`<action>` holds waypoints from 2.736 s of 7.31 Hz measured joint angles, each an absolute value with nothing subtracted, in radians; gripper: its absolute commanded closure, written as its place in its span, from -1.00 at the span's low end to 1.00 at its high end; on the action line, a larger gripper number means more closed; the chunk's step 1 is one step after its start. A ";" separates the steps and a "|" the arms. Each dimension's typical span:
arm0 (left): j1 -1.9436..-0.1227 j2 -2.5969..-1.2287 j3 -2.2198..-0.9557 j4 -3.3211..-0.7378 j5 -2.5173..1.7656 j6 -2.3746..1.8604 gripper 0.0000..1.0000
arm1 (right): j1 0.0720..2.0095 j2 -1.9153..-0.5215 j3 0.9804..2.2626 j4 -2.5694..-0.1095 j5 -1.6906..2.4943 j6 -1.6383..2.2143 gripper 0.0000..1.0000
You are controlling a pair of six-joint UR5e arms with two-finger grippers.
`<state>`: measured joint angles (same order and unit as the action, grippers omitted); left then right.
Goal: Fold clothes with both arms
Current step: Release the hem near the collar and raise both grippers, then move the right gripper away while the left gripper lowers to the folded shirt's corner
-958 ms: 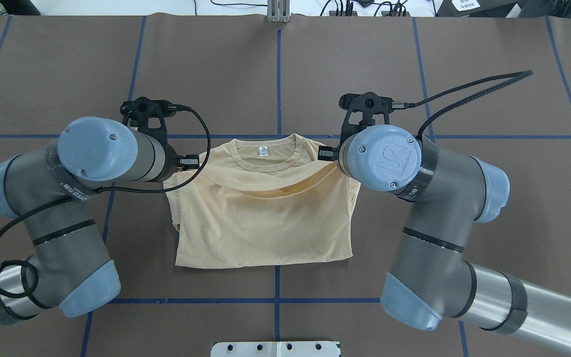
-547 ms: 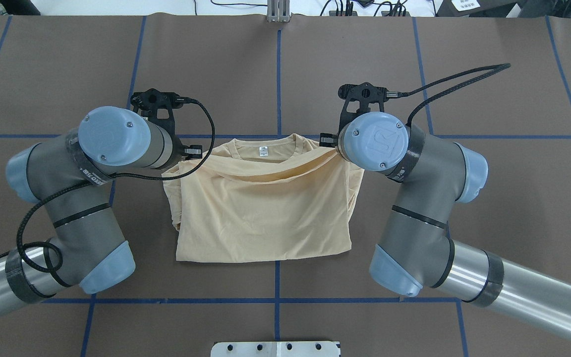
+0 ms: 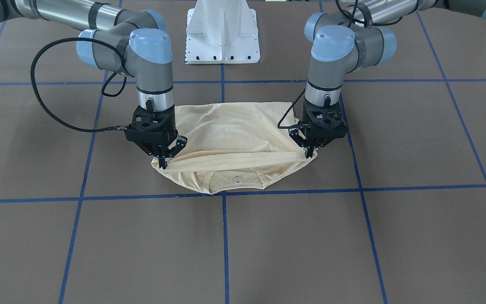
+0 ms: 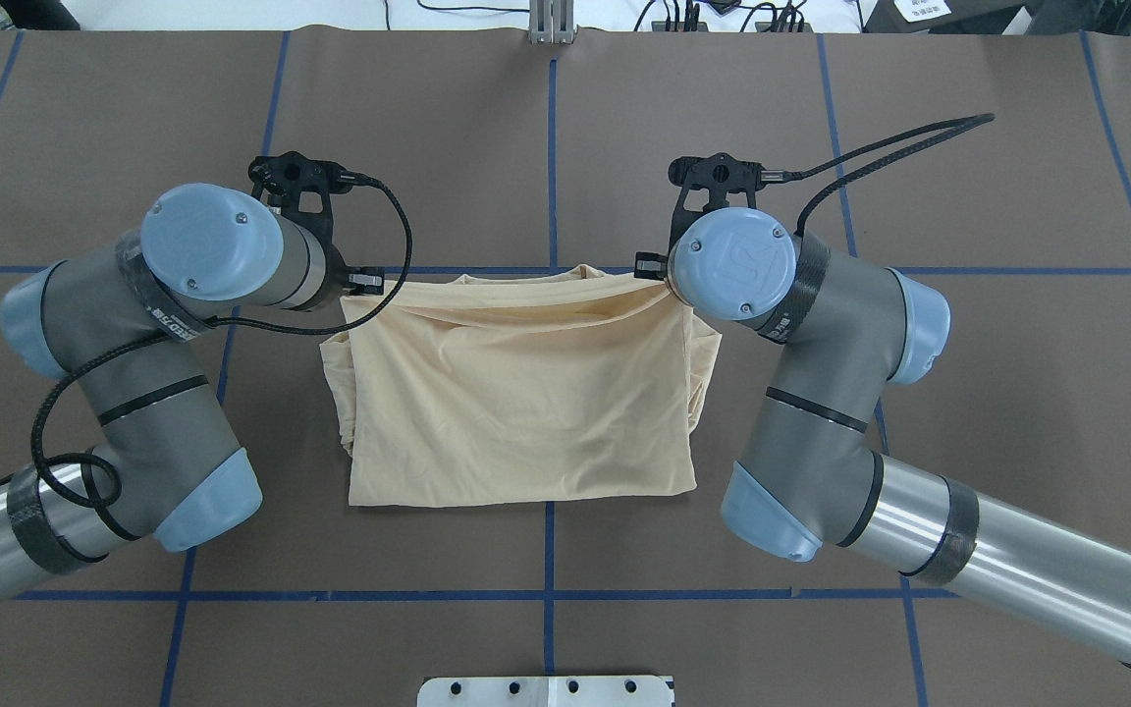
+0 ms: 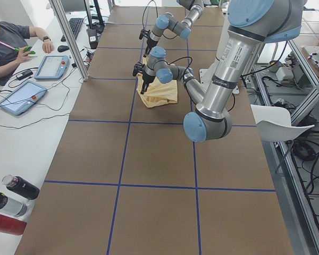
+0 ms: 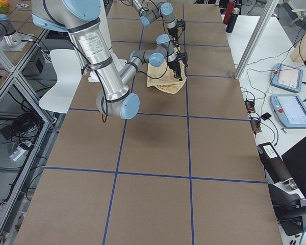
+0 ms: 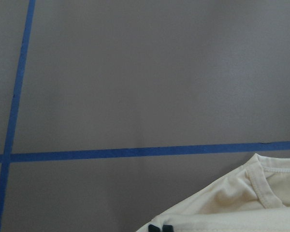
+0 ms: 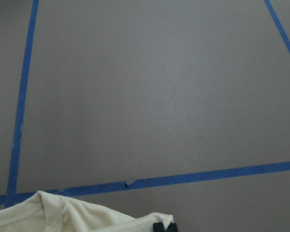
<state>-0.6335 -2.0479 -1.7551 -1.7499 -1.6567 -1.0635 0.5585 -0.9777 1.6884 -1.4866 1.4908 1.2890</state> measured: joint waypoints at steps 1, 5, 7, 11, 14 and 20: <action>-0.636 -2.048 -1.749 -1.751 -1.657 -1.057 -0.44 | 0.559 -0.977 1.688 -1.486 1.491 1.288 -0.99; -0.639 -2.037 -1.735 -1.807 -1.661 -0.999 -1.00 | 0.568 -0.940 1.619 -1.410 1.508 1.291 -1.00; -0.641 -2.034 -1.747 -1.820 -1.669 -0.974 -1.00 | 0.596 -0.935 1.624 -1.400 1.597 1.265 -1.00; -0.592 -1.901 -1.806 -1.982 -1.771 -1.028 -1.00 | 0.664 -1.101 1.830 -1.409 1.754 1.158 -1.00; -0.455 -1.847 -1.835 -2.054 -1.739 -1.170 -0.83 | 0.671 -1.151 1.885 -1.409 1.767 1.141 -1.00; -0.355 -1.801 -1.860 -2.056 -1.709 -1.241 0.71 | 0.669 -1.151 1.887 -1.408 1.755 1.141 -1.00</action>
